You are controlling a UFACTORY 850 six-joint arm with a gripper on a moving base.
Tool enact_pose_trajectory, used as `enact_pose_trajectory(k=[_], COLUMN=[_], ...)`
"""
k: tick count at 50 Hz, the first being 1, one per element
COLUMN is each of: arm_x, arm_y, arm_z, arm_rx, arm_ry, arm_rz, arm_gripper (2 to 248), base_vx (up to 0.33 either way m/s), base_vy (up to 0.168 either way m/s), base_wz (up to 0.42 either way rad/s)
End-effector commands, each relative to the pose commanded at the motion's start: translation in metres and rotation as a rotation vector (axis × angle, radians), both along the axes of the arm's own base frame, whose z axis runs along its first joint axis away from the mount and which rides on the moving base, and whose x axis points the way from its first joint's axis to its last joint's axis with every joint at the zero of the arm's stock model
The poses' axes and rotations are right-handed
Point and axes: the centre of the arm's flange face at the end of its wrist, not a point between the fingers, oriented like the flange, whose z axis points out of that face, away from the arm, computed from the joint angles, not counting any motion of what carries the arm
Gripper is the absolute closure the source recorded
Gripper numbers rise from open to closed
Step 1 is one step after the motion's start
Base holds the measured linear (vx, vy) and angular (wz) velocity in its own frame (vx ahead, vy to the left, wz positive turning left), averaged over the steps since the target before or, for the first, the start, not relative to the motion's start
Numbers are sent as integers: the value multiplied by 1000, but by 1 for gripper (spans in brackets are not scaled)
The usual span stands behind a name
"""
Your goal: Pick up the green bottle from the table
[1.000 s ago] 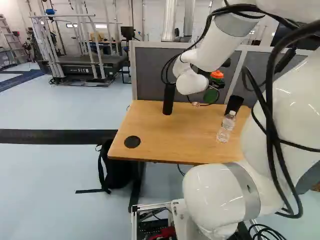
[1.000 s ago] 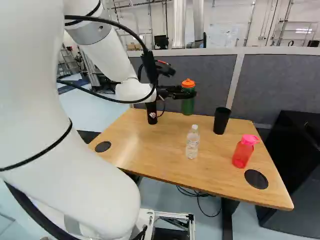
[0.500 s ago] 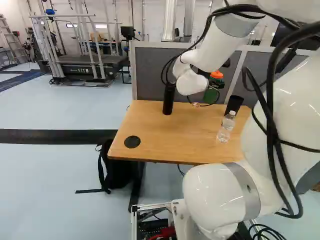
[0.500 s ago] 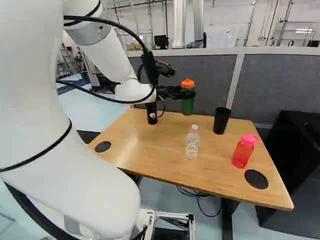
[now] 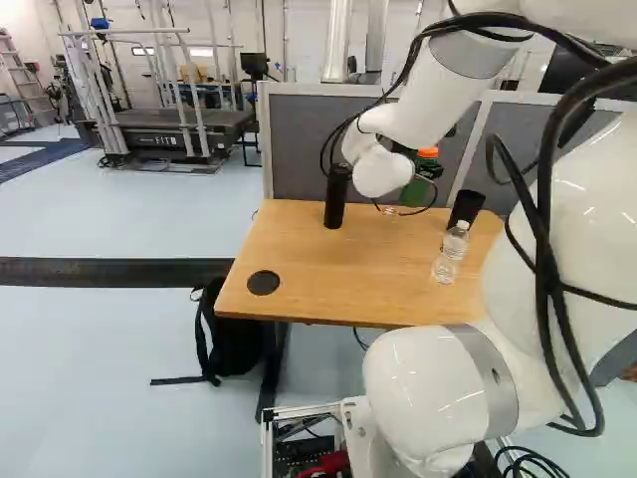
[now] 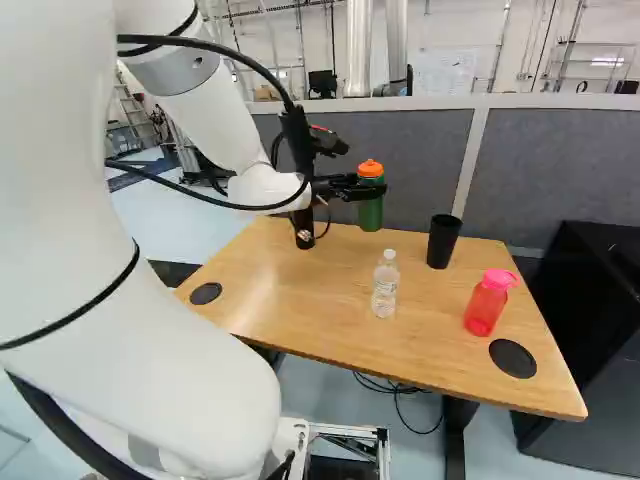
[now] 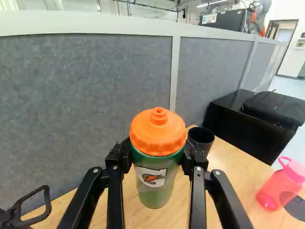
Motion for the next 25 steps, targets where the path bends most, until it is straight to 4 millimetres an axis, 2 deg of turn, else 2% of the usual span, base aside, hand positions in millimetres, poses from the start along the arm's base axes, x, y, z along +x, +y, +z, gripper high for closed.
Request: enact_pose_trajectory(k=[25], arm_x=[-17], arm_y=[10], arm_z=[-16], arm_rx=[-20], arm_ry=[6], arm_rz=[142], arm_gripper=[128], base_vx=[0], base_vy=[0], base_wz=[0])
